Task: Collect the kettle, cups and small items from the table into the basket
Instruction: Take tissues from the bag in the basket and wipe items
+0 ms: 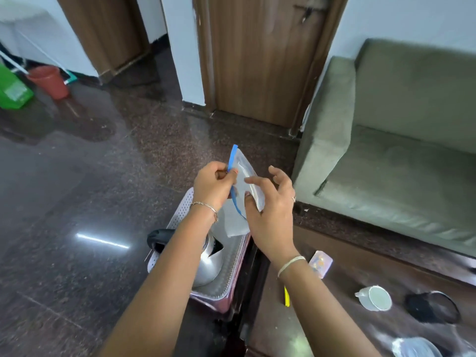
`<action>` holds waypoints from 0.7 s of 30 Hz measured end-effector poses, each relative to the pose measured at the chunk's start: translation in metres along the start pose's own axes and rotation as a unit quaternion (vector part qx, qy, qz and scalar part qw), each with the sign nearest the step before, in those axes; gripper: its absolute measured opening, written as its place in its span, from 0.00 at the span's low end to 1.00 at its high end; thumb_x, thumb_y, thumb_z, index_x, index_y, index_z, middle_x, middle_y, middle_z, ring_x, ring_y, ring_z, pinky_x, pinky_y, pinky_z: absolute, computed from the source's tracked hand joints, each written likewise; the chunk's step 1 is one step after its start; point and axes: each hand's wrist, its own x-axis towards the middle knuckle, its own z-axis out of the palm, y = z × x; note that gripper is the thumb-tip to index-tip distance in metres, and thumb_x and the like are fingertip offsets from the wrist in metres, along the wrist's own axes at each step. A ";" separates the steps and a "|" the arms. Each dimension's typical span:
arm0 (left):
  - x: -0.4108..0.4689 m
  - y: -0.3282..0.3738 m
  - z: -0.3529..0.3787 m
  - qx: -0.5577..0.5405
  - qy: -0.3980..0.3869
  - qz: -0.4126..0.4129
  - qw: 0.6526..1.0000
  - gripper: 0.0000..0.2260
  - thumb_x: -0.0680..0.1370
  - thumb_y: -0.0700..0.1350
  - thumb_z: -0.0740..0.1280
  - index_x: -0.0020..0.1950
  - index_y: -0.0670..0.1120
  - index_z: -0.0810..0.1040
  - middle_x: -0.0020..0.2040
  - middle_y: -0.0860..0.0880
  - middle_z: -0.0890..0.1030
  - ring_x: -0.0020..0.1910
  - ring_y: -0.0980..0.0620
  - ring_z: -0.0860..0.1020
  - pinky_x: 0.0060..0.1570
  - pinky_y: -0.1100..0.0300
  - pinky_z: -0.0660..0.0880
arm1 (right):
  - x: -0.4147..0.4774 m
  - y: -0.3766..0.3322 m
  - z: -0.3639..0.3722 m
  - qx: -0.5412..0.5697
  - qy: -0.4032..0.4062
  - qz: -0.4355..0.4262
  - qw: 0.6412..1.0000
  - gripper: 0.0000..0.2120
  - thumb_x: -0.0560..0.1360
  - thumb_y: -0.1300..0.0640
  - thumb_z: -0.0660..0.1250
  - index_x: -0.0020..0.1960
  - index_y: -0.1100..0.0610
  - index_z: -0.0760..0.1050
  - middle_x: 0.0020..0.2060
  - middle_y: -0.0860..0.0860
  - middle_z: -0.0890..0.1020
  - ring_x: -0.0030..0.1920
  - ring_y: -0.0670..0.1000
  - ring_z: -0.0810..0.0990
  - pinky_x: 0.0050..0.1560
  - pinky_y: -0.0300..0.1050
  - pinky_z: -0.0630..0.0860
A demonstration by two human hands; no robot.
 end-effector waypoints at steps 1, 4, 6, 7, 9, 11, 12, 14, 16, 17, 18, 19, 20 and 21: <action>-0.008 0.011 -0.007 -0.002 -0.006 0.018 1.000 0.03 0.77 0.42 0.68 0.44 0.46 0.77 0.35 0.48 0.81 0.34 0.51 0.80 0.35 0.57 0.81 | -0.002 -0.008 -0.011 -0.042 -0.008 0.001 0.999 0.14 0.74 0.60 0.69 0.58 0.52 0.79 0.69 0.56 0.66 0.68 0.58 0.65 0.67 0.41 0.60; -0.032 0.040 -0.026 -0.007 -0.019 0.073 0.997 0.03 0.78 0.44 0.68 0.47 0.45 0.78 0.36 0.50 0.81 0.35 0.55 0.80 0.34 0.61 0.79 | -0.008 -0.031 -0.038 -0.116 -0.009 0.004 0.993 0.15 0.74 0.58 0.69 0.60 0.50 0.79 0.67 0.55 0.68 0.66 0.59 0.66 0.62 0.46 0.66; -0.049 0.055 -0.036 -0.008 -0.025 0.111 0.993 0.04 0.78 0.46 0.67 0.48 0.46 0.78 0.37 0.50 0.81 0.34 0.58 0.80 0.33 0.63 0.78 | -0.013 -0.045 -0.051 -0.115 -0.011 0.014 0.993 0.17 0.75 0.55 0.68 0.63 0.48 0.77 0.66 0.53 0.69 0.65 0.57 0.68 0.61 0.43 0.66; -0.058 0.062 -0.041 -0.010 -0.029 0.128 0.991 0.04 0.78 0.46 0.67 0.49 0.46 0.78 0.38 0.51 0.82 0.34 0.59 0.80 0.33 0.65 0.78 | -0.017 -0.052 -0.057 -0.100 -0.015 0.021 0.995 0.19 0.75 0.54 0.68 0.65 0.47 0.76 0.65 0.52 0.70 0.65 0.55 0.70 0.59 0.42 0.67; -0.075 0.074 -0.049 -0.019 -0.044 0.149 0.988 0.06 0.78 0.48 0.66 0.51 0.47 0.78 0.42 0.50 0.82 0.37 0.60 0.82 0.36 0.65 0.80 | -0.024 -0.064 -0.068 -0.070 -0.022 0.032 0.997 0.22 0.75 0.52 0.68 0.68 0.44 0.73 0.63 0.49 0.74 0.61 0.51 0.75 0.55 0.41 0.70; -0.090 0.084 -0.055 -0.034 -0.073 0.155 0.985 0.07 0.79 0.49 0.65 0.53 0.47 0.77 0.48 0.49 0.82 0.45 0.55 0.83 0.43 0.59 0.82 | -0.032 -0.076 -0.078 -0.063 -0.015 0.033 0.997 0.23 0.74 0.51 0.67 0.68 0.42 0.71 0.60 0.46 0.79 0.57 0.50 0.78 0.50 0.40 0.71; -0.097 0.088 -0.057 -0.041 -0.090 0.156 0.983 0.08 0.79 0.49 0.65 0.54 0.47 0.77 0.50 0.48 0.82 0.48 0.52 0.82 0.46 0.56 0.82 | -0.036 -0.082 -0.082 -0.065 -0.004 0.031 0.997 0.23 0.74 0.50 0.67 0.68 0.42 0.71 0.60 0.44 0.81 0.57 0.49 0.79 0.50 0.41 0.72; -0.111 0.094 -0.061 -0.062 -0.118 0.159 0.978 0.07 0.79 0.48 0.65 0.53 0.47 0.77 0.52 0.47 0.81 0.50 0.49 0.82 0.49 0.53 0.82 | -0.042 -0.090 -0.088 -0.072 0.018 0.037 0.997 0.23 0.73 0.49 0.69 0.68 0.42 0.72 0.59 0.43 0.82 0.57 0.50 0.80 0.51 0.42 0.75; -0.124 0.097 -0.064 -0.090 -0.137 0.168 0.972 0.05 0.79 0.46 0.66 0.51 0.47 0.78 0.52 0.45 0.80 0.49 0.49 0.82 0.48 0.52 0.82 | -0.049 -0.095 -0.092 -0.068 0.049 0.051 0.995 0.25 0.71 0.47 0.71 0.67 0.43 0.73 0.56 0.45 0.83 0.55 0.51 0.81 0.53 0.46 0.78; -0.129 0.098 -0.066 -0.100 -0.144 0.172 0.969 0.04 0.79 0.46 0.66 0.50 0.46 0.78 0.51 0.45 0.80 0.48 0.50 0.81 0.48 0.53 0.82 | -0.052 -0.097 -0.094 -0.061 0.070 0.054 0.994 0.26 0.69 0.47 0.72 0.66 0.43 0.74 0.54 0.46 0.84 0.53 0.51 0.82 0.52 0.48 0.79; -0.134 0.098 -0.067 -0.109 -0.151 0.173 0.967 0.04 0.79 0.45 0.66 0.49 0.46 0.78 0.49 0.47 0.81 0.47 0.51 0.81 0.47 0.54 0.82 | -0.055 -0.099 -0.095 -0.055 0.092 0.053 0.993 0.26 0.68 0.47 0.74 0.65 0.44 0.75 0.52 0.46 0.84 0.51 0.51 0.83 0.51 0.48 0.79; -0.138 0.098 -0.067 -0.118 -0.160 0.170 0.965 0.04 0.79 0.45 0.66 0.49 0.46 0.78 0.45 0.49 0.83 0.46 0.53 0.81 0.47 0.54 0.81 | -0.057 -0.100 -0.097 -0.051 0.112 0.052 0.991 0.26 0.66 0.48 0.75 0.63 0.45 0.75 0.50 0.45 0.84 0.50 0.51 0.83 0.49 0.48 0.80; -0.142 0.098 -0.068 -0.127 -0.168 0.165 0.964 0.04 0.79 0.45 0.66 0.50 0.46 0.78 0.42 0.52 0.83 0.46 0.55 0.82 0.47 0.55 0.81 | -0.058 -0.101 -0.098 -0.049 0.126 0.051 0.989 0.25 0.65 0.48 0.76 0.61 0.45 0.76 0.48 0.44 0.84 0.49 0.50 0.83 0.48 0.47 0.79; -0.146 0.097 -0.068 -0.134 -0.175 0.162 0.962 0.04 0.79 0.45 0.66 0.50 0.46 0.78 0.41 0.54 0.84 0.46 0.56 0.82 0.48 0.54 0.80 | -0.059 -0.102 -0.100 -0.049 0.136 0.053 0.988 0.24 0.65 0.48 0.77 0.59 0.45 0.76 0.47 0.43 0.84 0.47 0.50 0.82 0.46 0.47 0.79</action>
